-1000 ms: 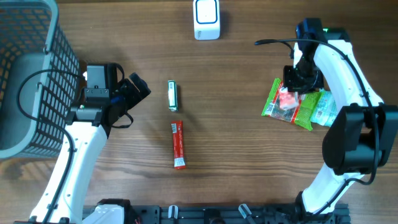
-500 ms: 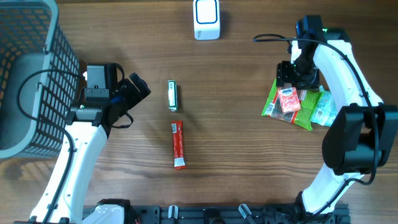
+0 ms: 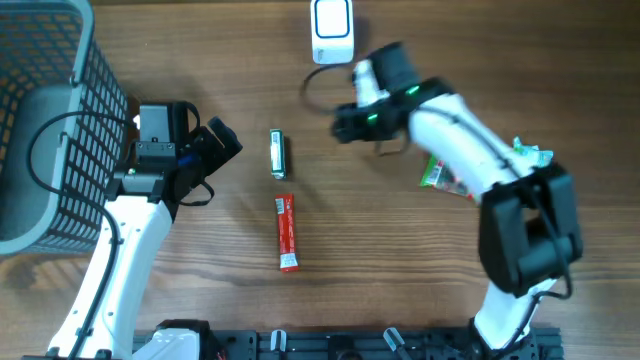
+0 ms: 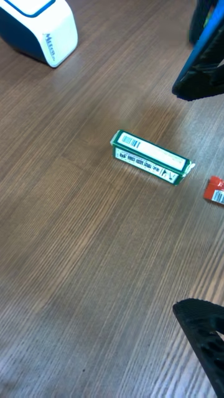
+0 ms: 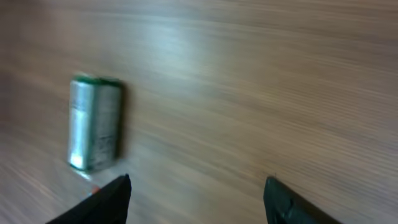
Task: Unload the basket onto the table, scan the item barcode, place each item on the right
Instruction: 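Move the right gripper to the green Axe box and grasp it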
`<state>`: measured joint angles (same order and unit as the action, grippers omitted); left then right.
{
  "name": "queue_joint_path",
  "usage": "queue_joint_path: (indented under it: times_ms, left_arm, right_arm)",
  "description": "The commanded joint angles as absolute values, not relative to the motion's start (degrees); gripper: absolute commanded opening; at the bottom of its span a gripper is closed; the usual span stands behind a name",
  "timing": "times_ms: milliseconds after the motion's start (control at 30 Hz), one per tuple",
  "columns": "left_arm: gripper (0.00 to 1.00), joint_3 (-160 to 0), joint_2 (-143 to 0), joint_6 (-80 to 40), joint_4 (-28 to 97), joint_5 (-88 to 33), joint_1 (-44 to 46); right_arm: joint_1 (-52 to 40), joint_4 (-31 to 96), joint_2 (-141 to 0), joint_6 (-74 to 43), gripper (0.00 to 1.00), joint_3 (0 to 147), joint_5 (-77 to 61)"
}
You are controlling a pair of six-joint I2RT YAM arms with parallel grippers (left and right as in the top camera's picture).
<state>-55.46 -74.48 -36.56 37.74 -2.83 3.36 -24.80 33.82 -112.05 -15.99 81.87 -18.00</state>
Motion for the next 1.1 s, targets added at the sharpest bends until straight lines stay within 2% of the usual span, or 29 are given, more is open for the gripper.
queue_joint_path:
  times_ms: [0, 133, 200, 333, 400, 467, 700, 767, 867, 1067]
  left_arm:
    - [1.0, -55.57, -74.83, -36.27, 37.6, -2.26, 3.09]
    - [1.0, -55.57, -74.83, -36.27, 37.6, -2.26, 3.09]
    - [1.0, -55.57, -74.83, -36.27, 37.6, -2.26, 3.09]
    - [1.0, -55.57, -74.83, -36.27, 37.6, -2.26, 3.09]
    - [1.0, -55.57, -74.83, -36.27, 37.6, -2.26, 3.09]
    - [1.0, -55.57, -74.83, -36.27, 37.6, -2.26, 3.09]
    - [1.0, -55.57, -74.81, -36.27, 37.6, -2.26, 3.09]
    - [1.0, -55.57, -74.83, -36.27, 37.6, -2.26, 3.09]
    - [1.0, -55.57, -74.83, -36.27, 37.6, -2.26, 3.09]
    - [1.0, -55.57, -74.81, -36.27, 37.6, -2.26, 3.09]
  right_arm:
    - [-32.67, 26.11, -112.14, -19.7, 0.69, 79.05, -17.34]
    - [-40.8, 19.92, -113.16, -20.78, 0.7, 79.05, -0.49]
    - [-43.16, 18.02, -113.16, -22.96, 0.76, 79.05, 3.92]
    - [-43.72, 16.16, -114.06, -28.75, 0.8, 79.05, 1.54]
    - [-43.31, 15.2, -114.91, -28.6, 0.85, 79.05, -1.74]
    - [-42.33, 14.98, -115.42, -28.69, 0.85, 79.02, -4.75]
    - [-41.63, 13.89, -118.39, -28.64, 0.84, 79.0, -5.21]
    - [-41.67, 12.49, -120.29, -28.6, 0.82, 79.0, -5.21]
    - [-41.85, 10.04, -122.5, -28.49, 0.73, 79.0, -5.21]
    - [-42.72, 9.76, -123.44, -28.45, 0.68, 79.0, -5.17]
